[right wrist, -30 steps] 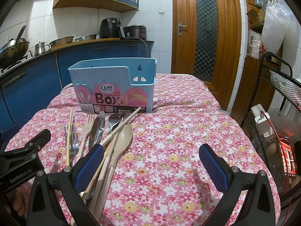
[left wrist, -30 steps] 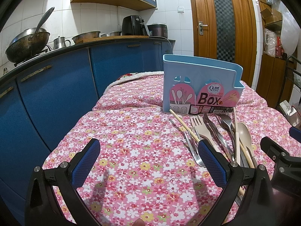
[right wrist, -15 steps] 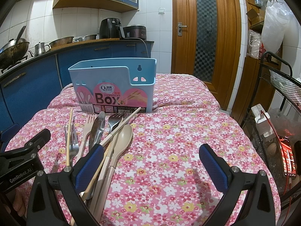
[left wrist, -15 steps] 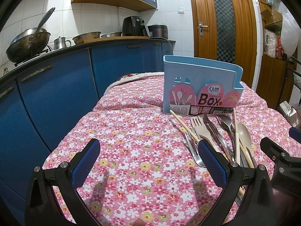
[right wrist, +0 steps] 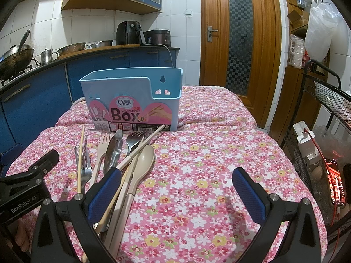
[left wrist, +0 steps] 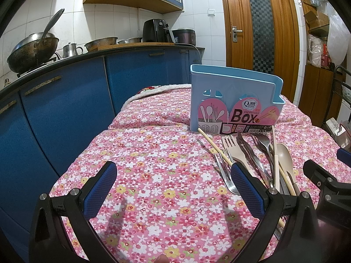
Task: Organize utensils
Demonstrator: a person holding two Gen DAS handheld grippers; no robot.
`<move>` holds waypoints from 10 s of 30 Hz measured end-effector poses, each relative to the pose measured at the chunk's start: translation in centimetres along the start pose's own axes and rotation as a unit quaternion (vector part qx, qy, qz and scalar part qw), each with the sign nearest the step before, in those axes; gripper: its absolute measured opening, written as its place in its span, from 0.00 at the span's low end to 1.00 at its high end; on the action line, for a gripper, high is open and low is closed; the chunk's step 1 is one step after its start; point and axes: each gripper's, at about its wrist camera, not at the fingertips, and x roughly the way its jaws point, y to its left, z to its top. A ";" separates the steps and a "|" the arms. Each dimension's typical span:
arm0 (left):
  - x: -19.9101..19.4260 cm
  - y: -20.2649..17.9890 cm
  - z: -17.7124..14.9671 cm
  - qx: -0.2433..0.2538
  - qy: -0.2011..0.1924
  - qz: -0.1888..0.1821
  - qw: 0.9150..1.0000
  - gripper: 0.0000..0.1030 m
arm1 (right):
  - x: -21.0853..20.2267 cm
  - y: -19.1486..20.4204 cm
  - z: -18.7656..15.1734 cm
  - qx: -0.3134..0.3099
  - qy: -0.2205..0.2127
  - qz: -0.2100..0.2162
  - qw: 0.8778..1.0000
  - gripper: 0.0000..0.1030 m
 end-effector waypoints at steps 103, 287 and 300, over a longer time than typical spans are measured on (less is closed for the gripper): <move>13.6 0.7 9.0 0.012 0.226 -0.234 0.945 0.21 | 14.0 -1.0 8.8 0.088 0.278 0.147 0.945 0.32; 7.0 -0.6 5.8 0.004 0.208 -0.135 0.969 0.35 | 5.6 -2.7 6.4 0.038 0.164 0.141 0.976 0.41; 8.9 -1.8 5.0 0.004 0.221 -0.155 0.963 0.35 | 7.9 -1.7 4.9 0.029 0.205 0.159 0.965 0.32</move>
